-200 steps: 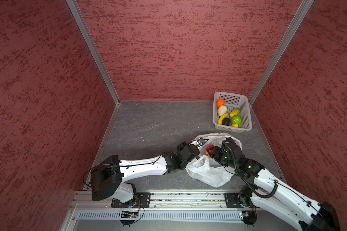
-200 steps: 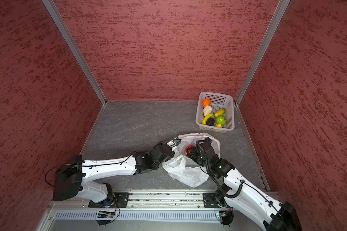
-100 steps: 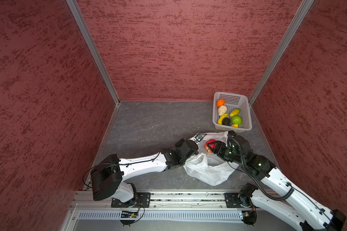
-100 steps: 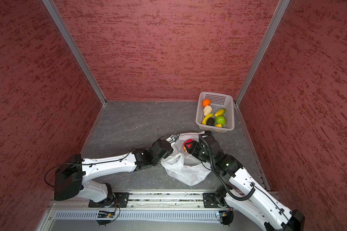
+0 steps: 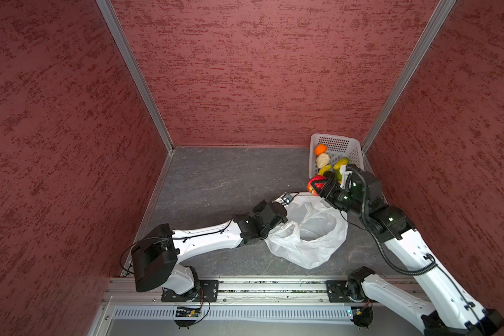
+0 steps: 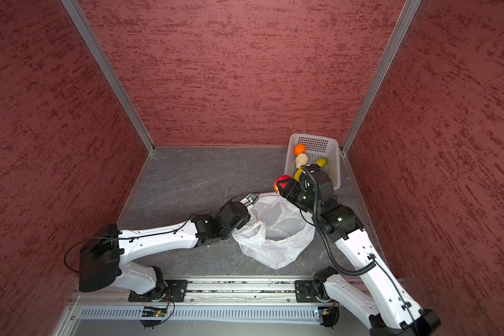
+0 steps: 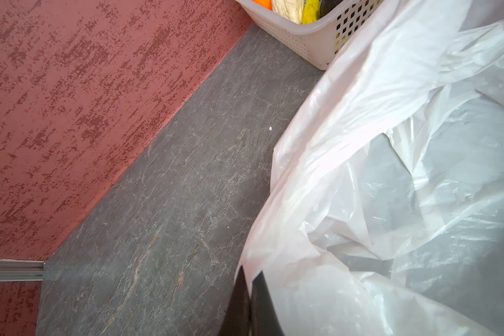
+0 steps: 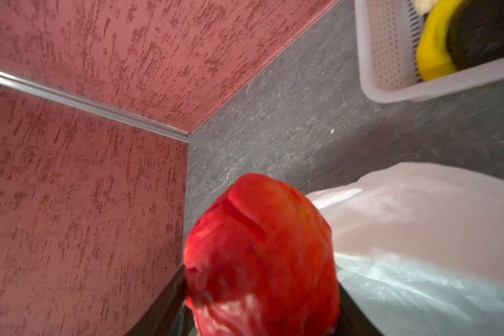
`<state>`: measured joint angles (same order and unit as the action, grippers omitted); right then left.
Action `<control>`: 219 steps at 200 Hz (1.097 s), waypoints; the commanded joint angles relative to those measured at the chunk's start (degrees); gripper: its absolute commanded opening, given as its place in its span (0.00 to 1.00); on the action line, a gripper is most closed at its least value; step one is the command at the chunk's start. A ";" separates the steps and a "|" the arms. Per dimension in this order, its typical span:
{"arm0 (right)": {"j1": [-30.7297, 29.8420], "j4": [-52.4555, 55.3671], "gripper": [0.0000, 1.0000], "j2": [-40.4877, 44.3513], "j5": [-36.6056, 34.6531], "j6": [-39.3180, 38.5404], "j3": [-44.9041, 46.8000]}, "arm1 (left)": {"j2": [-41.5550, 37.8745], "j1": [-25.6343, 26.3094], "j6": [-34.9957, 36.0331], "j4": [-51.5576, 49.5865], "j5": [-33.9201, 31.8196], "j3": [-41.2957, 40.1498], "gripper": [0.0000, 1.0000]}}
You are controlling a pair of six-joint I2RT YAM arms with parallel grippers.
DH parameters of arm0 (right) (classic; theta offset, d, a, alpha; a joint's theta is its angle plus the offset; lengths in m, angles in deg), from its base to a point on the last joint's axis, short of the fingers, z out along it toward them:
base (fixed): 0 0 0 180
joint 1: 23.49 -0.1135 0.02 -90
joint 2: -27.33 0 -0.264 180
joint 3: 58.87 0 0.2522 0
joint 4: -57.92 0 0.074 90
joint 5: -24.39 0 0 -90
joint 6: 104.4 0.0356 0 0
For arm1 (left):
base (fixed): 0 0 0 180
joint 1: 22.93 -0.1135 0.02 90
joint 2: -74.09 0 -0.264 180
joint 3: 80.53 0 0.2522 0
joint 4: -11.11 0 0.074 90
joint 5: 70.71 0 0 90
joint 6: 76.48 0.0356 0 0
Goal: Untie the knot of the plastic bag and take out the fruit
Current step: Place the fruit in the basket.
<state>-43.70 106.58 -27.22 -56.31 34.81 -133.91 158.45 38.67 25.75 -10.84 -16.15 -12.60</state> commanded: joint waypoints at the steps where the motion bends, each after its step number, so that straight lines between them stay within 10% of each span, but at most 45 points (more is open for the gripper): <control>1: 7.17 -4.33 0.38 -2.65 5.09 -4.19 -1.62 | -1.16 -0.56 -1.31 -0.69 -0.12 -1.03 0.00; 73: 23.41 -22.02 0.37 -18.85 6.20 -8.05 -0.92 | -5.47 -2.62 -2.28 -2.40 -1.31 -4.32 0.00; 145: 25.65 -31.96 0.39 -39.96 2.72 -9.88 -7.98 | -8.33 -3.83 -3.17 -3.72 -1.57 -6.18 0.00; 219: 25.65 -32.05 0.89 -42.60 1.33 -9.81 -7.79 | -8.24 -4.04 -3.88 -3.89 -1.48 -6.27 0.00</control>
<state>-18.30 76.72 -72.11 -53.38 25.59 -141.86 150.95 35.15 23.15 -14.55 -17.18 -18.21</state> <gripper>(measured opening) 0.870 0.044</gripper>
